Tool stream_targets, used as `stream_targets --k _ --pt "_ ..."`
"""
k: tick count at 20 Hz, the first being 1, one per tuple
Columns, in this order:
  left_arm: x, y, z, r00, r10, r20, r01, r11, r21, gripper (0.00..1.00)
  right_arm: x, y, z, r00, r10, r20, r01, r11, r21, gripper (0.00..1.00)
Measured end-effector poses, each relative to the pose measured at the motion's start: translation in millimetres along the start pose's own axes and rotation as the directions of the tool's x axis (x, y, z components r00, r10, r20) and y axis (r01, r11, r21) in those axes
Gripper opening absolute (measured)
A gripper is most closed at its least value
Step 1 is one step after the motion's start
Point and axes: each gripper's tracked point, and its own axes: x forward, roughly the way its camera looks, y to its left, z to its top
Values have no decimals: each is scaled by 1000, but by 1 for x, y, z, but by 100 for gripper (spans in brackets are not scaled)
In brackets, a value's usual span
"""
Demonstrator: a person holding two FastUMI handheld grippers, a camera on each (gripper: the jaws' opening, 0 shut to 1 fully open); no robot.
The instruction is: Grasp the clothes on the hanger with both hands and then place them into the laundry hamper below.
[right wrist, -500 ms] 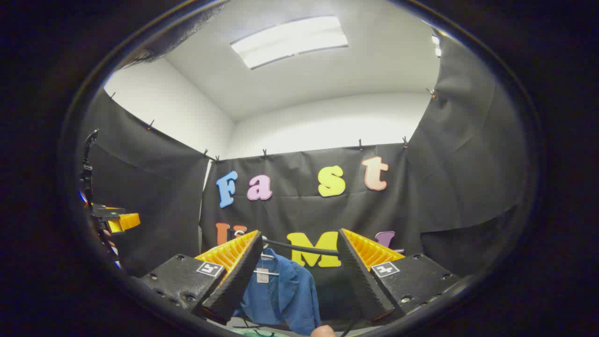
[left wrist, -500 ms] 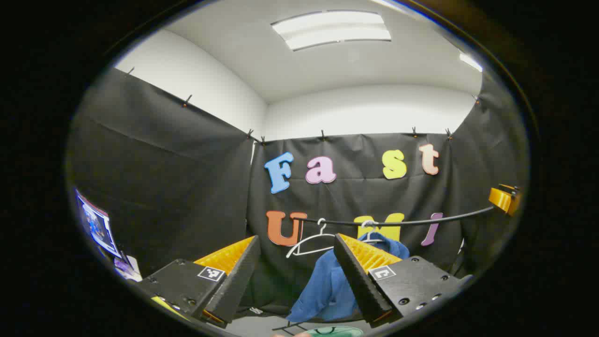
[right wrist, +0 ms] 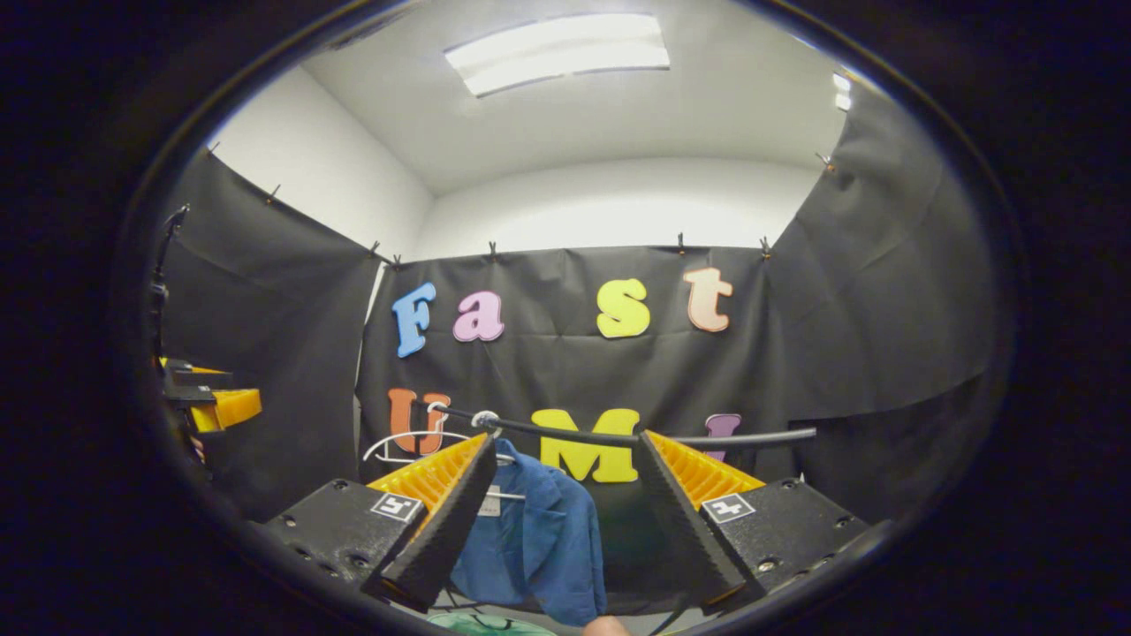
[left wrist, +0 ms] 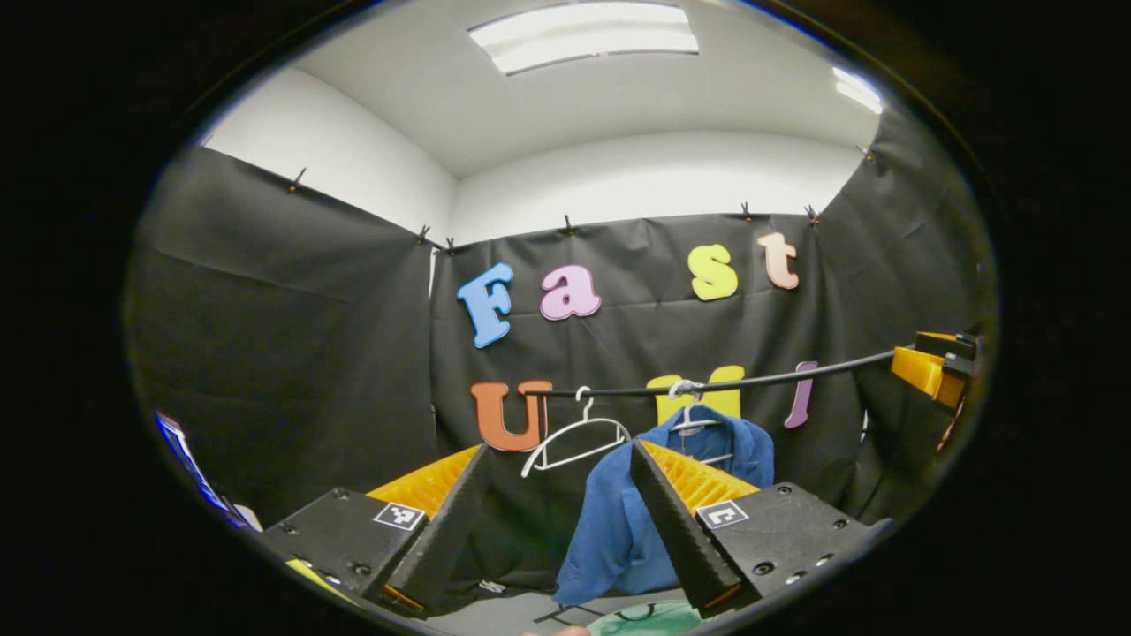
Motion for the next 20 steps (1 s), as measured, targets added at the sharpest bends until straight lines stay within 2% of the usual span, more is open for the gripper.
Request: stream_targets --k 5,7,8,10,11,13,14,15,20 --pt "16 5 -13 999 -54 4 54 998 -29 100 17 24 -26 997 -50 -60 50 999 -17 100" --pt "24 8 -17 998 -64 12 64 997 -34 96 24 31 -34 995 -70 -68 68 997 -18 100" --pt "28 7 -17 997 -76 19 77 996 -36 100 27 35 -40 994 -81 -75 79 997 -17 100" --pt "37 3 -24 994 -108 26 109 993 -35 92 35 42 -52 990 -102 -94 102 995 -9 100" --pt "41 0 -27 991 -129 27 130 991 -35 100 38 46 -58 988 -113 -105 113 994 -8 100" --pt "50 -5 -34 986 -167 25 167 985 -33 100 42 52 -66 984 -136 -118 136 991 -9 100" --pt "54 -7 -37 983 -181 22 182 983 -31 96 42 53 -69 981 -151 -122 150 989 -14 100" --pt "59 -8 -41 980 -199 18 200 979 -31 100 43 54 -71 979 -163 -123 162 987 -20 100" --pt "72 -24 -66 961 -275 -27 273 961 -46 100 41 52 -87 961 -226 -159 224 974 -28 100"
